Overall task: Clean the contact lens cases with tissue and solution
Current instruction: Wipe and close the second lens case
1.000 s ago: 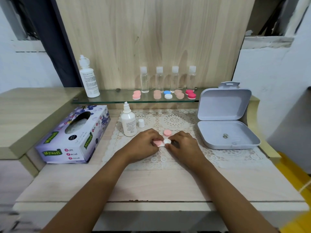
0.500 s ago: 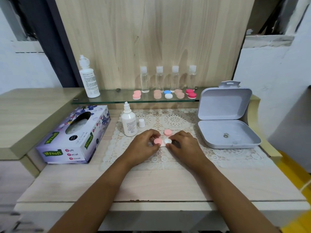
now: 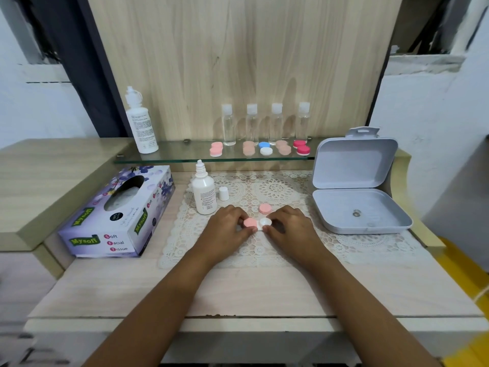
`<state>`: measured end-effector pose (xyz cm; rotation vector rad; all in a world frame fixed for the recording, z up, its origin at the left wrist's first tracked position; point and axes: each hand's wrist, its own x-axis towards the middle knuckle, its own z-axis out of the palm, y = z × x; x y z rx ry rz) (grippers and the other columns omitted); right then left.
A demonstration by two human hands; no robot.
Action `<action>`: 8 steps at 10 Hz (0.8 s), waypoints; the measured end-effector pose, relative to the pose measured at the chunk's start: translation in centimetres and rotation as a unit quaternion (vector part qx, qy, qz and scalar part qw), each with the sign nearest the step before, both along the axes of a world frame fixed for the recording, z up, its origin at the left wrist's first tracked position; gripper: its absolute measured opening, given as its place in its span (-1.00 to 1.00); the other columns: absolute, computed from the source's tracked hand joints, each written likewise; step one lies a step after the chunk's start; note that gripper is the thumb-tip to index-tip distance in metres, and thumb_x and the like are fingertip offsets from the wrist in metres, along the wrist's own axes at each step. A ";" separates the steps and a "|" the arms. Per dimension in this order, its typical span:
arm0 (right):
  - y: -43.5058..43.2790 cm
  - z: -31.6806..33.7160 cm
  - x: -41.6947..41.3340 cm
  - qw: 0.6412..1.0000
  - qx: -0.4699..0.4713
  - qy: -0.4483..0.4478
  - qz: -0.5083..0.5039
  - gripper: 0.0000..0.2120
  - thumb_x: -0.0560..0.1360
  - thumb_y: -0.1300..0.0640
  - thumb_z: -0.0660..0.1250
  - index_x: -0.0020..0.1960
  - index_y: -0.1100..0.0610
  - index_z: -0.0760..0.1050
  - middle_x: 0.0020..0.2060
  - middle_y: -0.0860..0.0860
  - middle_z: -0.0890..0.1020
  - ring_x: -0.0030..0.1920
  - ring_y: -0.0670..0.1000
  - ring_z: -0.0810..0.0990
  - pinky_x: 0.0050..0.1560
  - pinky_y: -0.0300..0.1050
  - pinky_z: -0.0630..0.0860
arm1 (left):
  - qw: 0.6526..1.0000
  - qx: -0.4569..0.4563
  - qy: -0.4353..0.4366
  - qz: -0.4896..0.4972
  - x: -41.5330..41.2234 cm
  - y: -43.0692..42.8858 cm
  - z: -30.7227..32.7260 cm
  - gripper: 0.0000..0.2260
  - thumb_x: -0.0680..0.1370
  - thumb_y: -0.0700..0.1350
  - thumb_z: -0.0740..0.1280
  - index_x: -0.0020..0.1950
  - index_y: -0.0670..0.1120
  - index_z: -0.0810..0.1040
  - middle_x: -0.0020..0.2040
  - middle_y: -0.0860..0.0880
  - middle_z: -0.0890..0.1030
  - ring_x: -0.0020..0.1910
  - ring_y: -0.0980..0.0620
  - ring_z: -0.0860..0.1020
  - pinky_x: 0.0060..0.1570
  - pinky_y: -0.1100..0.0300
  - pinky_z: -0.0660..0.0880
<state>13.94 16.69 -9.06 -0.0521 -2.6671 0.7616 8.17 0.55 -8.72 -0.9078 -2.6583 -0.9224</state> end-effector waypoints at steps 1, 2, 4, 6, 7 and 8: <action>0.0 0.0 0.0 1.000 0.001 0.002 0.001 -0.77 0.48 0.02 0.30 0.09 0.06 0.57 0.00 -0.01 0.55 0.08 0.05 0.45 0.14 0.01 0.38 | 1.000 0.007 0.016 0.023 0.2 0.2 0.0 -0.75 0.44 0.04 0.43 -0.06 -0.11 0.51 -0.13 0.05 0.49 -0.07 0.04 0.46 -0.04 0.14 0.42; 0.0 0.0 0.1 1.000 -0.003 0.008 0.002 -0.78 0.48 0.02 0.31 0.08 0.07 0.57 -0.02 -0.01 0.55 0.07 0.05 0.46 0.13 0.02 0.39 | 0.999 0.009 0.026 0.035 0.3 0.4 -0.1 -0.71 0.42 0.07 0.44 -0.11 -0.12 0.48 -0.16 0.04 0.49 -0.11 0.02 0.46 -0.09 0.10 0.43; 0.0 0.0 0.0 1.000 -0.003 0.004 0.001 -0.77 0.47 0.03 0.31 0.08 0.07 0.57 0.02 -0.01 0.56 0.09 0.05 0.46 0.14 0.02 0.39 | 0.998 -0.015 0.048 0.035 0.4 0.2 -0.4 -0.61 0.41 0.21 0.37 -0.06 -0.10 0.45 -0.15 0.06 0.45 -0.11 0.02 0.43 -0.10 0.11 0.40; -0.1 0.0 0.1 1.000 -0.008 0.010 0.000 -0.80 0.47 0.03 0.31 0.06 0.05 0.58 -0.04 -0.03 0.55 0.06 0.04 0.46 0.12 0.02 0.39 | 0.998 -0.009 -0.013 -0.058 0.3 -0.6 -0.2 -0.62 0.55 0.02 0.20 0.35 -0.03 0.43 0.25 0.06 0.47 0.24 0.07 0.41 0.25 -0.02 0.34; 0.0 0.0 0.1 1.000 -0.008 0.009 0.003 -0.80 0.47 0.04 0.30 0.06 0.05 0.58 -0.03 -0.03 0.55 0.06 0.04 0.46 0.13 0.02 0.39 | 0.997 0.001 -0.011 -0.070 0.1 -0.6 -0.1 -0.74 0.56 -0.14 0.28 0.25 -0.09 0.54 0.14 0.01 0.52 0.12 0.07 0.48 0.17 0.17 0.39; 0.0 0.0 0.1 1.000 -0.001 0.003 0.003 -0.78 0.48 0.02 0.30 0.08 0.06 0.57 -0.01 -0.03 0.55 0.07 0.04 0.45 0.15 0.01 0.38 | 0.998 0.013 -0.022 -0.050 0.2 -0.5 0.2 -0.77 0.53 -0.08 0.33 0.17 -0.10 0.56 0.01 0.05 0.47 0.00 0.13 0.45 0.06 0.31 0.36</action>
